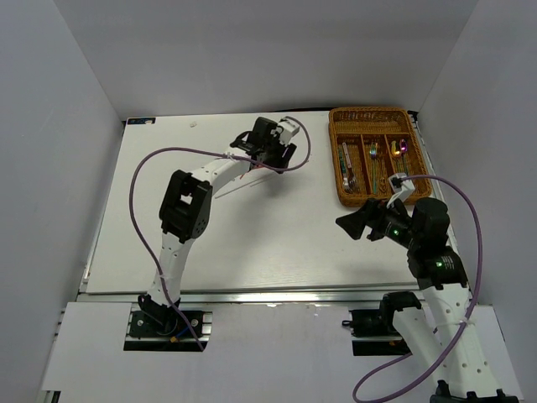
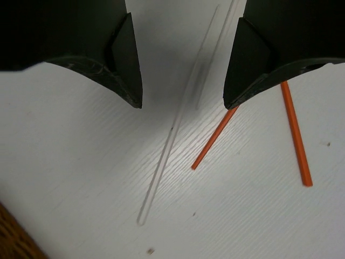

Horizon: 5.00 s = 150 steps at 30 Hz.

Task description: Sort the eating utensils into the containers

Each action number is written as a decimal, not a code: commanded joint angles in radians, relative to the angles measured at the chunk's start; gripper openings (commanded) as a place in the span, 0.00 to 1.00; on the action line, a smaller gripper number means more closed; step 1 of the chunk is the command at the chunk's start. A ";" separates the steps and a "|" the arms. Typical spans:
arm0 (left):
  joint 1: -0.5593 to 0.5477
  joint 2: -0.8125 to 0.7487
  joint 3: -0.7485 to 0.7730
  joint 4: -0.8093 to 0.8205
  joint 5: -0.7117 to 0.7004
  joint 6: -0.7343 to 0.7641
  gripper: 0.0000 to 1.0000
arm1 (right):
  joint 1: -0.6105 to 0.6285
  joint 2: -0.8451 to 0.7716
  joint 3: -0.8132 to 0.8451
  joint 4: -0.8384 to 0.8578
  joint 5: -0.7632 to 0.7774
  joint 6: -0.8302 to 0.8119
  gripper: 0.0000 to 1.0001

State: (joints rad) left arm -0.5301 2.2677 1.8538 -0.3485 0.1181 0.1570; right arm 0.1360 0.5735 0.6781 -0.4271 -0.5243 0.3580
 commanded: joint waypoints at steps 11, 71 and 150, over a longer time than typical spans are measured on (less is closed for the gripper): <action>-0.030 0.116 0.153 0.034 0.080 0.013 0.63 | 0.008 -0.014 0.100 -0.071 -0.016 -0.053 0.86; -0.298 -0.425 -0.476 0.062 -0.259 -0.562 0.00 | 0.034 0.042 -0.150 0.187 0.199 0.295 0.89; -0.352 -0.870 -0.959 0.161 -0.448 -0.660 0.98 | -0.305 1.937 1.308 0.935 0.607 0.846 0.00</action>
State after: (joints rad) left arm -0.8795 1.3937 0.9035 -0.2295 -0.3363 -0.5083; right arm -0.1719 2.4882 1.9121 0.4789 0.0322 1.2266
